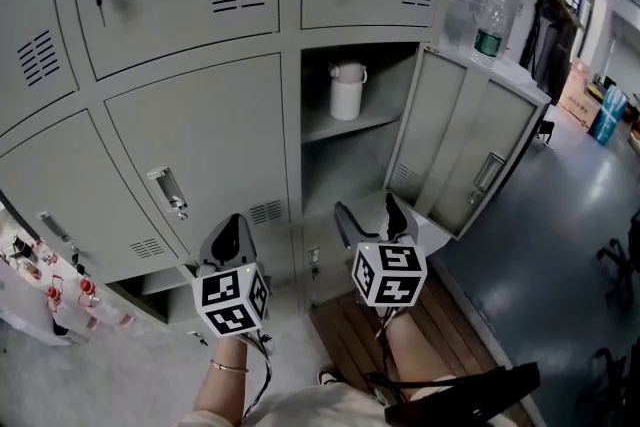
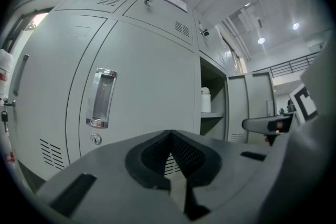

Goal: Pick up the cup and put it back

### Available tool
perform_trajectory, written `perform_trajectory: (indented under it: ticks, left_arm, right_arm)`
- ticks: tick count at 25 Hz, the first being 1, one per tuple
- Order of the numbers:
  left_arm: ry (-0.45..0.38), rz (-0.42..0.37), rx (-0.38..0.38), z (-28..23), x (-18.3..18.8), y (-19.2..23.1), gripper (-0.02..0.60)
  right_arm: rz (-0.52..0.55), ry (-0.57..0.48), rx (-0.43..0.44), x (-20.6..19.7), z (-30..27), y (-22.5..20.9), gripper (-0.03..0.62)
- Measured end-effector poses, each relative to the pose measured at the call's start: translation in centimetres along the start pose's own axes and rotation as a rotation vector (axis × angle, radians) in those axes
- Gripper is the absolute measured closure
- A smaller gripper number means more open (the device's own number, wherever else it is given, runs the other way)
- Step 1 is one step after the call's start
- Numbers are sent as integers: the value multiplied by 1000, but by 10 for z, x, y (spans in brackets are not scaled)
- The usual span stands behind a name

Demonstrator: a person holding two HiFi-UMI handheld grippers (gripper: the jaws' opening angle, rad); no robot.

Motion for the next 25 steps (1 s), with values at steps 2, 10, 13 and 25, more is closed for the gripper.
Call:
perform_trajectory:
  ticks: [2,10,13,25]
  left_arm:
    - [-1,0,4,0,0,0,578]
    - [6,14,25,1,-2,4,578]
    - [7,19,39,0,-1,7,578]
    - [-5,8,94,-10,2,8,578]
  right_arm:
    - [5,1,2,0,-1,-1,200]
    - [-3,-14,5,12,-21,-15,200]
    - [0,-23,14,22,-34,-21,200]
    - [-6,-47,66,52,-96,-39,200]
Point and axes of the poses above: the fingertips, and each gripper's own axes: z backward along the fingers, y to its left, x out of its top, the point moved 4 cm from there along z, backward along the fingers, and after that the axes turned 9 degrees about z, right-handed, at the moved point
